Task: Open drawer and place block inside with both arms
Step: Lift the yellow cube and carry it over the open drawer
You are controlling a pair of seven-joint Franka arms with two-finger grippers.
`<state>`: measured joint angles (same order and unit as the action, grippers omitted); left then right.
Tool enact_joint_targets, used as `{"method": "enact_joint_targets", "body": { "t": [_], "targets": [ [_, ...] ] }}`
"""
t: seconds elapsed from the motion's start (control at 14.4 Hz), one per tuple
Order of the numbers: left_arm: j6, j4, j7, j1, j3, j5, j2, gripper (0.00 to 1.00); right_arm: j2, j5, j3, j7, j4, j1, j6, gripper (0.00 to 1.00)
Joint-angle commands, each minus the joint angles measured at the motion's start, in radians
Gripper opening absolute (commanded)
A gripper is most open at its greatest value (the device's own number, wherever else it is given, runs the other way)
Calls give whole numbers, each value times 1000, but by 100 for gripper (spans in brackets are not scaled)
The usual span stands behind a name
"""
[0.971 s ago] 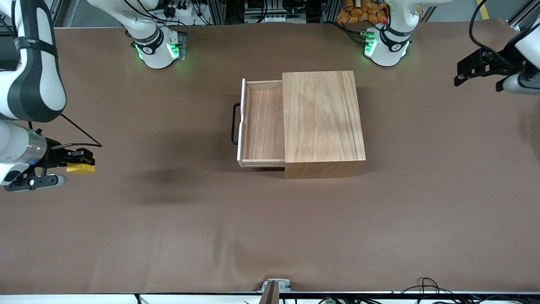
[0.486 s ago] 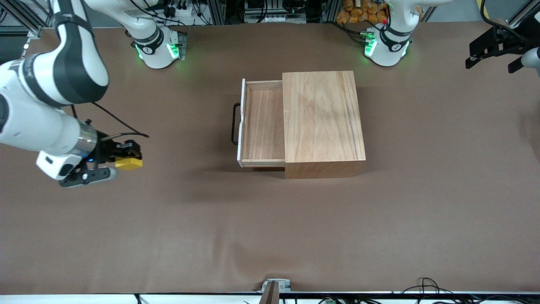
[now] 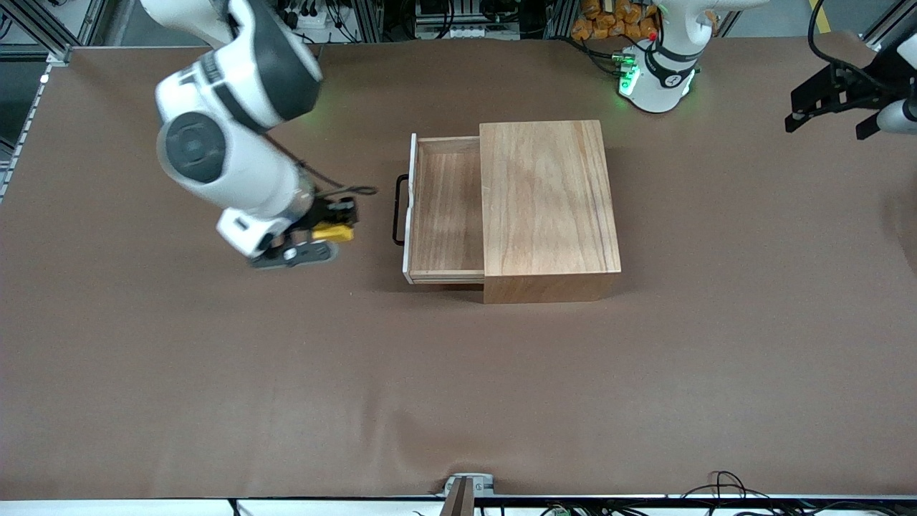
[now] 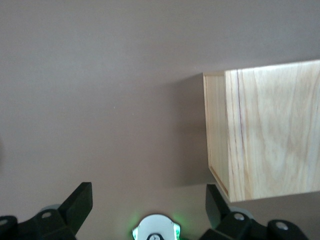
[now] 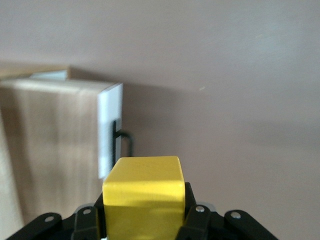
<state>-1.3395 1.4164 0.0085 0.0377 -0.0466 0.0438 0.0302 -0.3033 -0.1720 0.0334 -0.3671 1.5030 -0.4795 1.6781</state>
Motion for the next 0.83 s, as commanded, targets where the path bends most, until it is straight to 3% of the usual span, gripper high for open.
{"method": "enact_joint_targets", "body": {
  "t": [0.0, 0.42, 0.76],
  "targets": [
    [-27, 2, 13, 5, 25, -7, -12, 100, 2, -7, -12, -24, 21, -94, 55, 6],
    [-75, 1, -42, 16, 48, -19, -29, 100, 79, -9, -7, -35, 348, -269, 477, 6],
    [-72, 2, -71, 18, 48, -55, -30, 100, 44, -7, -7, -84, 361, -291, 492, 8]
  ]
}}
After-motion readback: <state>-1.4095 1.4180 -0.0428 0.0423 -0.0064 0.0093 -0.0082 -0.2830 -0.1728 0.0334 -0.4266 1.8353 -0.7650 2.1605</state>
